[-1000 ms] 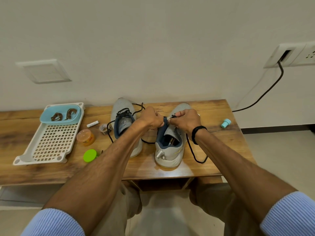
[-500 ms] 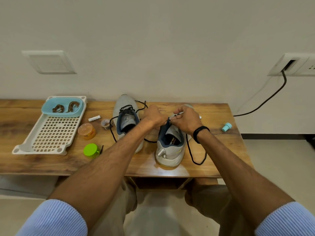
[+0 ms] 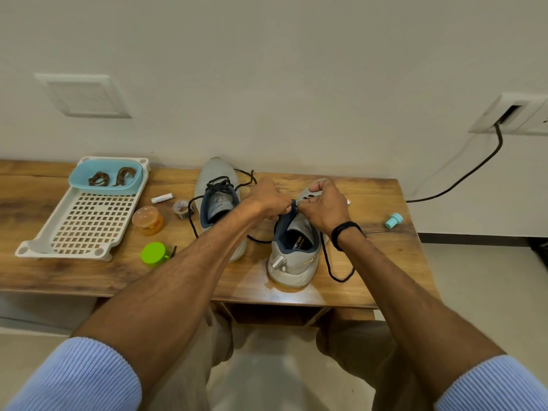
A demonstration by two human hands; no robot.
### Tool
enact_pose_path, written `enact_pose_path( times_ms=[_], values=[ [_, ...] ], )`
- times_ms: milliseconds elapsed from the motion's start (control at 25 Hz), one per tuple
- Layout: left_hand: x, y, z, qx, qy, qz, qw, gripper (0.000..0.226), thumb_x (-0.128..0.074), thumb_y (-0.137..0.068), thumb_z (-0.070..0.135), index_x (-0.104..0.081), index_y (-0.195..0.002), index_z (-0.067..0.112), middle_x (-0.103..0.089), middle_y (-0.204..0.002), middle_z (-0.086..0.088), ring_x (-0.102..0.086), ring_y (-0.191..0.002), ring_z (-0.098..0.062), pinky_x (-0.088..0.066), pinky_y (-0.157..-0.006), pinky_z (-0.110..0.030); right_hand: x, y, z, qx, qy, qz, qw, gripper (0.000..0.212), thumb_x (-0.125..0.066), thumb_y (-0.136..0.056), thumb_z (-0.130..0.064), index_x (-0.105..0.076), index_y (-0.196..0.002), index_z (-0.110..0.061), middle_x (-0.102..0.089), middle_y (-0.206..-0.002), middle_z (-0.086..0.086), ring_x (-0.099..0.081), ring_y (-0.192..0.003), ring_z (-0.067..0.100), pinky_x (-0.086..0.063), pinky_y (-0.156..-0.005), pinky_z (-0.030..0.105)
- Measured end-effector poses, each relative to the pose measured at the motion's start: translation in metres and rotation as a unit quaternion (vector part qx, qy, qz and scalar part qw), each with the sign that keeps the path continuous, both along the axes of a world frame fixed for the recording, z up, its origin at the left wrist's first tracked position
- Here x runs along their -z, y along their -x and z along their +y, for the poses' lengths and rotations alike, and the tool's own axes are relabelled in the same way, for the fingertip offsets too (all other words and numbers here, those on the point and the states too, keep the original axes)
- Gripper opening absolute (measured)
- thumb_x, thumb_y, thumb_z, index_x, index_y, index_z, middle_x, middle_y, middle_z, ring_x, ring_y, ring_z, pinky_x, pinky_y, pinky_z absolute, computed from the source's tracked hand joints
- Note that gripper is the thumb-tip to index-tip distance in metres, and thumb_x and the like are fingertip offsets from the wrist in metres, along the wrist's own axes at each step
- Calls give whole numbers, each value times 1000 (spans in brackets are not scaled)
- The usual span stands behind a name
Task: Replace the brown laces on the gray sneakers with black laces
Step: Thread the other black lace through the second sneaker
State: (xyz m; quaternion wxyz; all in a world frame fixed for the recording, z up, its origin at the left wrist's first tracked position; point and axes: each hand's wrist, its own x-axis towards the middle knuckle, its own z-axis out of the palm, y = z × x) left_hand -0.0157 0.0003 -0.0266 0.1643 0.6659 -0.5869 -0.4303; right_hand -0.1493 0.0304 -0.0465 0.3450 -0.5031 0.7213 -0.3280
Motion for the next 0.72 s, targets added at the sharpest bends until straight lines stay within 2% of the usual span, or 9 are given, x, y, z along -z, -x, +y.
enact_pose_path(
  times_ms=[80,160,280,320,400,520,640,720],
  values=[
    [-1,1,3,-1,-7,15,1000,42,-63,-80,-6,-40,-51,15,-39,-49,0,-42,-48,-12,-49,-58,-29,1,-2,1,18,12,0,1000,35,-73,-82,-12,-46,-102,-21,-69,-91,1,-64,-83,14,-44,-62,18],
    [-3,2,5,-7,-19,31,999,42,-61,-80,-8,-39,-51,14,-38,-48,-1,-42,-48,-12,-53,-64,-30,0,-2,1,41,13,-8,999,34,-73,-81,-12,-46,-98,-21,-69,-90,0,-62,-80,12,-42,-58,15],
    [-1,2,4,-16,-4,27,999,41,-60,-77,-8,-37,-52,14,-35,-48,0,-38,-49,-14,-44,-52,-29,3,1,-2,23,-8,-50,998,34,-78,-78,-14,-48,-89,-25,-70,-89,2,-66,-84,17,-55,-71,28],
    [-1,2,4,-17,-4,24,1000,40,-61,-77,-6,-37,-52,15,-36,-47,0,-38,-50,-15,-45,-52,-30,3,1,-3,19,-5,-44,999,33,-78,-78,-14,-49,-88,-26,-69,-87,0,-67,-85,17,-56,-75,30],
    [-1,4,4,-30,-25,47,998,36,-63,-79,-3,-42,-55,14,-43,-51,-1,-48,-58,-17,-58,-66,-36,3,2,-3,13,9,0,1000,27,-77,-80,-14,-54,-92,-22,-66,-80,-6,-64,-82,12,-53,-72,24],
    [-5,6,8,-43,-82,104,990,20,-59,-91,1,-58,-71,6,-61,-67,-6,-63,-66,-18,-62,-76,-36,0,8,-4,-20,1,36,999,23,-78,-80,-15,-62,-96,-19,-70,-85,-4,-66,-86,11,-54,-81,26],
    [-7,4,6,-31,-107,127,986,13,-50,-98,3,-62,-98,-1,-71,-80,-12,-69,-68,-22,-63,-67,-35,-16,14,-5,-24,8,159,987,18,-73,-84,-19,-66,-101,-18,-70,-100,0,-65,-97,18,-51,-84,29],
    [-6,3,4,-17,-99,104,989,12,-51,-99,2,-60,-105,3,-71,-88,-14,-69,-65,-21,-61,-58,-30,-35,16,2,13,44,202,978,10,-65,-87,-18,-67,-96,-16,-70,-98,2,-64,-95,21,-52,-80,32]
  ],
)
